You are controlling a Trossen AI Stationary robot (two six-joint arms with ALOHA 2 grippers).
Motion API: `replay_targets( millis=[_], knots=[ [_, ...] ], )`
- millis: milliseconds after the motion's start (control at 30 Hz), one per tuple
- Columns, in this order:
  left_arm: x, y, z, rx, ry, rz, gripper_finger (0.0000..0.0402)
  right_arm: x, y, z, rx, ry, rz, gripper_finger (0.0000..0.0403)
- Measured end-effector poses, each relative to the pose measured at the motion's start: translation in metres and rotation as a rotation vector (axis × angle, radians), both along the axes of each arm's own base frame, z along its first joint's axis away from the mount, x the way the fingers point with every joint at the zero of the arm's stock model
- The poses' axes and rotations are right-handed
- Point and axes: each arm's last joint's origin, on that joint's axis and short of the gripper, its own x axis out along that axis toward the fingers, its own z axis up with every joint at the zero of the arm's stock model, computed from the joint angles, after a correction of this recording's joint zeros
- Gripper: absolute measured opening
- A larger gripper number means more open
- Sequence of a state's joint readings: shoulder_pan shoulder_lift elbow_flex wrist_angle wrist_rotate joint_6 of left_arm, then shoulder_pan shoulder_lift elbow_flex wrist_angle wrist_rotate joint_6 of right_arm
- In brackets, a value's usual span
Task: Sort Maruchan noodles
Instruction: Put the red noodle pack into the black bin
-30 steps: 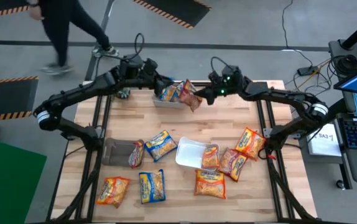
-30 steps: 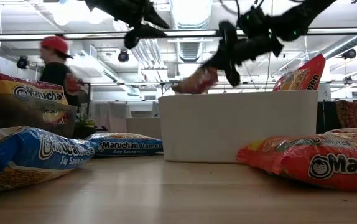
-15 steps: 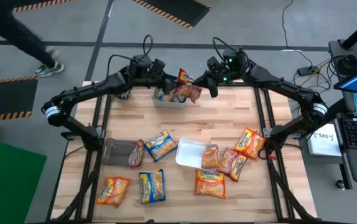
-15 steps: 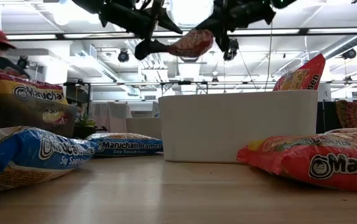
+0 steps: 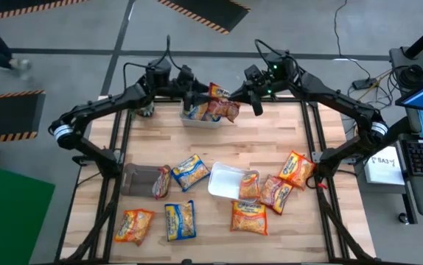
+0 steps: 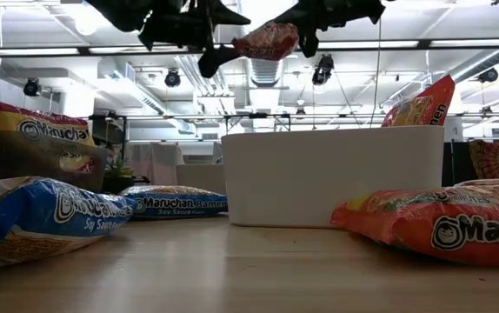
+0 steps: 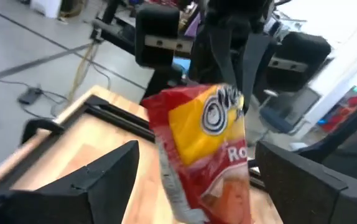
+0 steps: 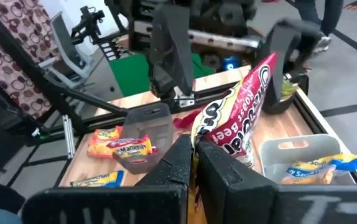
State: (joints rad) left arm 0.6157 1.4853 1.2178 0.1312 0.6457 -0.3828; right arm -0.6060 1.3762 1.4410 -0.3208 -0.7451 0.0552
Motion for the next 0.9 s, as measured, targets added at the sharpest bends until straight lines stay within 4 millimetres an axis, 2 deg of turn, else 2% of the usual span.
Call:
replay_targets(
  millis=[300,533,633,800,900],
  knots=[
    [-0.001,-0.001,-0.018,-0.089,-0.044,-0.012,0.0290,0.001,0.002,0.002,-0.036,-0.013,0.018,0.0009],
    [0.001,-0.006,-0.021,-0.118,-0.130,0.025,0.0271,0.001,0.001,0.002,-0.055,-0.014,0.005,0.0009],
    [0.007,-0.009,-0.023,-0.108,-0.139,0.034,0.0259,0.001,0.001,0.002,-0.059,-0.018,0.005,0.0009],
    [0.026,-0.009,-0.037,-0.168,-0.159,-0.005,0.0240,0.001,0.001,0.002,-0.058,-0.018,0.005,0.0009],
    [0.029,-0.009,-0.033,-0.174,-0.228,-0.046,0.0225,0.001,0.001,0.002,-0.054,-0.017,0.005,0.0009]
  ],
)
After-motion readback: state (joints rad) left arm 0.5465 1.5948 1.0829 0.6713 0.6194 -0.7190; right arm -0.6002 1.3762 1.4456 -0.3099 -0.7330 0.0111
